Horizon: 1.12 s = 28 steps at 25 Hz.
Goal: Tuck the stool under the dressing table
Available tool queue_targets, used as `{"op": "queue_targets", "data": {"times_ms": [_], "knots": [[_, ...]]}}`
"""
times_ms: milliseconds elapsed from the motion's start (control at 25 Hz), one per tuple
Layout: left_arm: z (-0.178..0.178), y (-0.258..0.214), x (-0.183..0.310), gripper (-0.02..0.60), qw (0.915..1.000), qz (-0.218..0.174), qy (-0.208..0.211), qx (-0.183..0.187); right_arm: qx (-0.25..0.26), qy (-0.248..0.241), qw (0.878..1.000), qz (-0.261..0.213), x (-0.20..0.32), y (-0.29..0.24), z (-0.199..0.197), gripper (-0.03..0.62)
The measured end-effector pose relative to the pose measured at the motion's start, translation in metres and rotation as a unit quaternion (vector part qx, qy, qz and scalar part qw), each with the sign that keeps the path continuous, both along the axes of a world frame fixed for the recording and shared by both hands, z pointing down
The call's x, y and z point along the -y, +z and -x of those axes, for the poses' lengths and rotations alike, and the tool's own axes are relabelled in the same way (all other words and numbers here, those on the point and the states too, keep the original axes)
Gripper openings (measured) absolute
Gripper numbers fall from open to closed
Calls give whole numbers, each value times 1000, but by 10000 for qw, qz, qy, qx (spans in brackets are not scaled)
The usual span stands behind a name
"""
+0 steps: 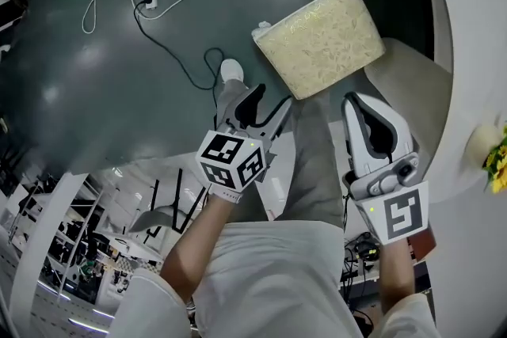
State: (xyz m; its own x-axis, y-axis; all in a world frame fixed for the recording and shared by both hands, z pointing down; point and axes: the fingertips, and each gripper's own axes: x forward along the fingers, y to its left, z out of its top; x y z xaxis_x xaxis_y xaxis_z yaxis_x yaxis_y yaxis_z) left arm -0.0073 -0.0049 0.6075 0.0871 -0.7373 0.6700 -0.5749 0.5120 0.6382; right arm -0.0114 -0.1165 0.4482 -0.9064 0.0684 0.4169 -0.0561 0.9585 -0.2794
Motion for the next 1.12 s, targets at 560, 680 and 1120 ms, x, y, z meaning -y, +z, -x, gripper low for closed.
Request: {"op": "queue_targets", "data": {"times_ms": [560,680,1120], "knots": [[3,94,10,342,9933,0,-837,-798,-538,231,9983,-61,10,81,5,8],[-3,127,1,342,9915,314,-877,-914,-561,221,9982,18,4,93,8,8],[-29,215,-13,351,9825,849,-860,-1417,-702,53,9975,90,3,125,-6,17]]}}
